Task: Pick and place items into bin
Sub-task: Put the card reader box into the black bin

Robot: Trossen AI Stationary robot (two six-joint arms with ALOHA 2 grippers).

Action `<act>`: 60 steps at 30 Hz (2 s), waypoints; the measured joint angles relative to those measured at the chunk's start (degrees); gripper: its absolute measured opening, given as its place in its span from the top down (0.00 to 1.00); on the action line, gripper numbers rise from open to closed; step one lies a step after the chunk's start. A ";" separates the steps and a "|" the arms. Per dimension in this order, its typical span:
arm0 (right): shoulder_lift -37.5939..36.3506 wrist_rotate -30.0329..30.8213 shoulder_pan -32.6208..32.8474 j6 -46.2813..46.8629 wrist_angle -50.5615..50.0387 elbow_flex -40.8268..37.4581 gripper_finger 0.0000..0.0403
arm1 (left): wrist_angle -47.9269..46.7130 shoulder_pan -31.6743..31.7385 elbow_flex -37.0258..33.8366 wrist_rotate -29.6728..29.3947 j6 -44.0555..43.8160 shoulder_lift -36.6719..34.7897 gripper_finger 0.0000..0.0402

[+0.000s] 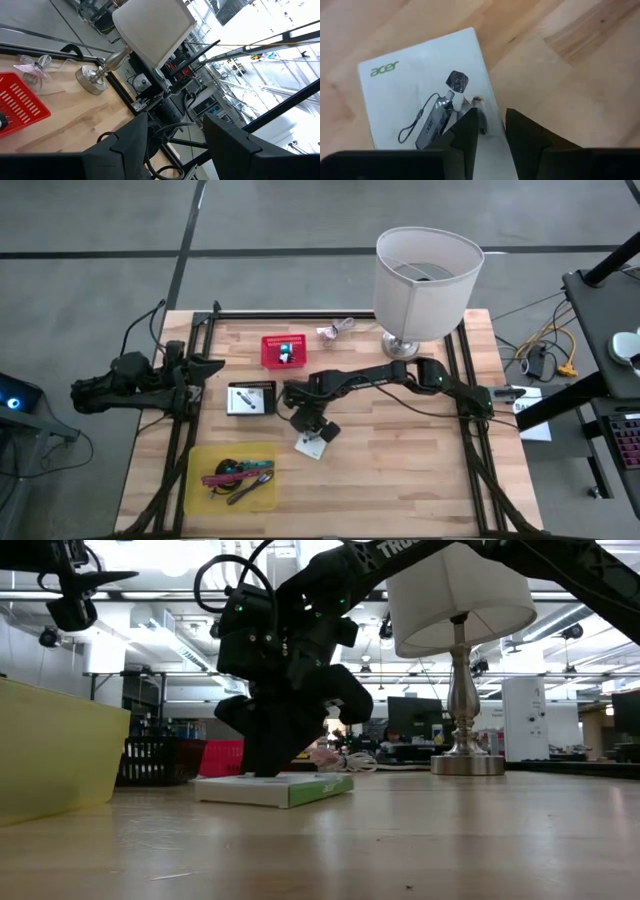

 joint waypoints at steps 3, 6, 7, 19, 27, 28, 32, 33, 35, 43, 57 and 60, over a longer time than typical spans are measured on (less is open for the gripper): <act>0.05 -1.18 0.08 0.42 -0.95 -0.27 0.80 | 0.23 0.00 0.00 0.02 -0.02 -0.09 0.56; 0.09 -1.24 0.17 0.56 -1.68 -0.33 0.82 | 0.14 0.01 0.00 0.04 -0.04 -0.01 0.56; 0.09 -1.23 0.17 1.18 -1.74 -0.34 0.83 | 0.15 0.00 0.00 0.04 -0.04 -0.02 0.56; -0.01 -1.04 0.07 10.20 -3.98 0.50 0.97 | 0.19 0.00 0.00 0.02 -0.03 -0.08 0.56; 0.50 -5.65 -1.01 16.91 -4.05 4.28 0.98 | 0.17 0.00 -0.02 0.04 0.07 -0.16 0.56; 0.50 -6.22 -1.20 17.58 -4.03 4.95 0.98 | 0.17 0.00 -0.02 0.07 0.07 -0.25 0.56; -0.54 -7.80 -1.85 18.28 -4.34 7.62 0.98 | 0.19 0.02 -0.02 0.09 0.07 -0.42 0.56; -0.81 -8.20 -1.99 18.28 -4.40 8.30 0.98 | 0.21 0.02 0.00 0.09 0.07 -0.46 0.56; -1.17 -10.76 -2.38 18.30 -4.31 9.75 0.98 | 0.16 0.01 0.00 0.09 0.07 -0.47 0.56; -1.66 -15.80 -3.98 26.86 8.20 14.62 0.98 | 0.18 0.01 0.00 0.09 0.03 -0.69 0.56; -1.70 -0.20 -7.93 41.96 36.55 9.99 0.98 | 0.19 0.01 0.00 0.09 -0.07 -0.66 0.56; -1.70 3.79 -7.96 42.68 40.99 8.27 0.98 | 0.21 0.00 0.00 0.09 -0.07 -0.66 0.56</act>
